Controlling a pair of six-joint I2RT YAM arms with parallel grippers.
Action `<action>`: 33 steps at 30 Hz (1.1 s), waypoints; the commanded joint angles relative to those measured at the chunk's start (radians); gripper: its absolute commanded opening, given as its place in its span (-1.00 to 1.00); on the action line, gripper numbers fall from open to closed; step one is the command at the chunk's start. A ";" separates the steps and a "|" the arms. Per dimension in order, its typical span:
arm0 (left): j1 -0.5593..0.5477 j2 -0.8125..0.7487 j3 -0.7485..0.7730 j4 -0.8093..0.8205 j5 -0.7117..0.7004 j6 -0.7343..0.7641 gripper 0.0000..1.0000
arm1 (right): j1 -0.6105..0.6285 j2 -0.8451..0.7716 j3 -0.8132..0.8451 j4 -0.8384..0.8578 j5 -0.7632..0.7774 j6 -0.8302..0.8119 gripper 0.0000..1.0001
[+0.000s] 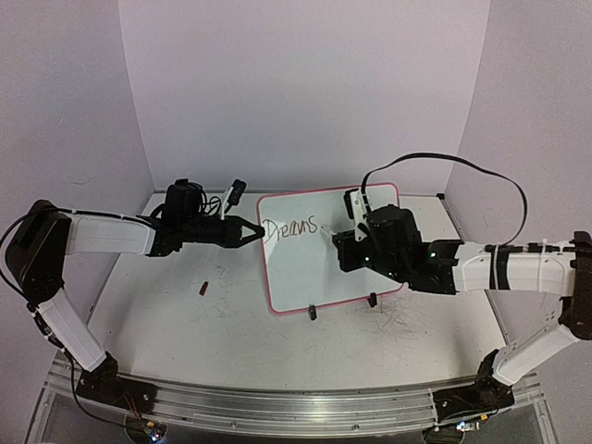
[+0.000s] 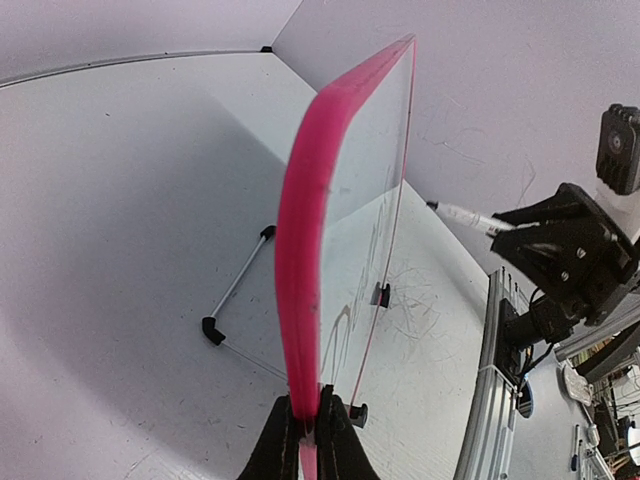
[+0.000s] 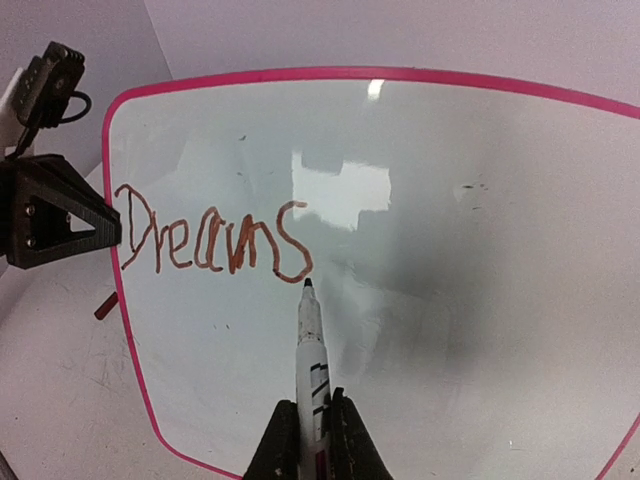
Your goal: Write a sentence on the whiteboard
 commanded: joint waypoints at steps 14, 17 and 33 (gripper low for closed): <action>-0.014 -0.022 0.022 -0.007 0.007 0.045 -1.00 | -0.040 0.056 0.086 0.039 0.014 -0.057 -1.00; -0.014 -0.022 0.023 -0.009 0.007 0.046 -1.00 | -0.040 0.067 0.090 0.039 0.024 -0.055 -1.00; -0.019 -0.018 0.024 -0.010 0.008 0.049 -1.00 | -0.052 0.089 0.106 0.040 0.052 -0.053 -1.00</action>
